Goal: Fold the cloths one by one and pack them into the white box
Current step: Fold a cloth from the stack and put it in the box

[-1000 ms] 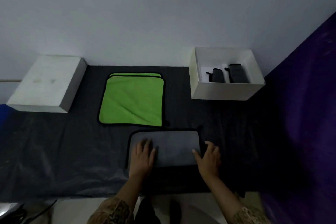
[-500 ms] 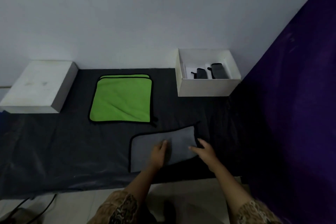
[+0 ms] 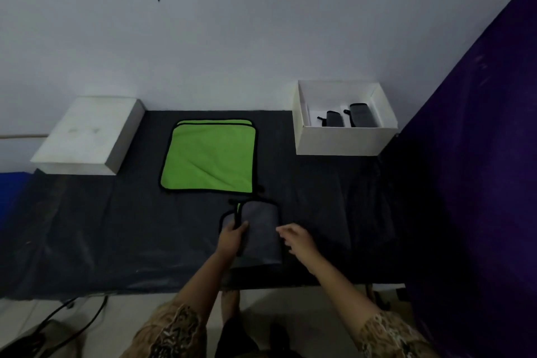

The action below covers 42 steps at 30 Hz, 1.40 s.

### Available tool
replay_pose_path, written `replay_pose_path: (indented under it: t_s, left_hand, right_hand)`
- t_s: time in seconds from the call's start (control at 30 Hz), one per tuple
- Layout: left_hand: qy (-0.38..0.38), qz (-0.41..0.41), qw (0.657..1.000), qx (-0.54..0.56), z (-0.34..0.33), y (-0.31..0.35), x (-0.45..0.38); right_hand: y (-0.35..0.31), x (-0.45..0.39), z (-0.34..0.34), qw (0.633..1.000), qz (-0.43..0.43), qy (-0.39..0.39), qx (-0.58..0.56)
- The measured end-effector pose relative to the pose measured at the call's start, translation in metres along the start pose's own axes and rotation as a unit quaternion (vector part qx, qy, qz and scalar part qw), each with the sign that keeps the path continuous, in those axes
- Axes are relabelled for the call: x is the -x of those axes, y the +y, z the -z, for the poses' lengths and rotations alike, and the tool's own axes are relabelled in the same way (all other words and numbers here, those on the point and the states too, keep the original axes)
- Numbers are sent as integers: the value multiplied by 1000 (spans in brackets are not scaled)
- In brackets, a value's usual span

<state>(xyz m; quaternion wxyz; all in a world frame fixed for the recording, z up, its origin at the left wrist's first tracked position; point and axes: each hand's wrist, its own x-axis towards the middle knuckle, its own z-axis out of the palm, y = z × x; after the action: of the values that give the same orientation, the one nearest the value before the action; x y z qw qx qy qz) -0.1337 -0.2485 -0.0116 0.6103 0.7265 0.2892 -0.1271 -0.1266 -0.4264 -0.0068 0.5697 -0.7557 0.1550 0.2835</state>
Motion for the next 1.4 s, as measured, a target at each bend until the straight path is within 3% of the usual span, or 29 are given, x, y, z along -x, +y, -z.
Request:
replay_pose_path:
  t_s: [0.27, 0.4, 0.5, 0.6, 0.77, 0.9, 0.97, 1.1, 1.2, 1.4]
  left_hand:
    - [67, 3, 985, -161, 32, -33, -19]
    - [145, -68, 957, -240, 29, -35, -14]
    - [44, -153, 951, -265, 21, -37, -14]
    - [-49, -148, 956, -250, 8, -26, -9]
    - [-49, -70, 985, -150, 2, -21, -13]
    - [-36, 46, 996, 66, 9, -11, -15]
    - [-40, 52, 993, 93, 16, -10, -20]
    - [23, -4, 1000, 17, 21, -17, -18]
    - [81, -54, 993, -62, 23, -38, -24]
    - [127, -20, 988, -89, 22, -40, -25]
  right_hand:
    - [21, -11, -42, 983, 45, 93, 149]
    - [27, -19, -46, 984, 5, 97, 151]
    - [27, -25, -38, 982, -19, 111, 149]
    - [20, -30, -23, 973, -13, 137, 186]
    - [14, -30, -24, 980, -1, 82, 182]
    - [16, -18, -36, 969, 121, 79, 201]
    - [14, -9, -41, 956, 184, 34, 226]
    - [12, 3, -47, 913, 237, -40, 331]
    - [14, 3, -51, 894, 214, -50, 389]
    - [15, -3, -59, 945, 185, -22, 268]
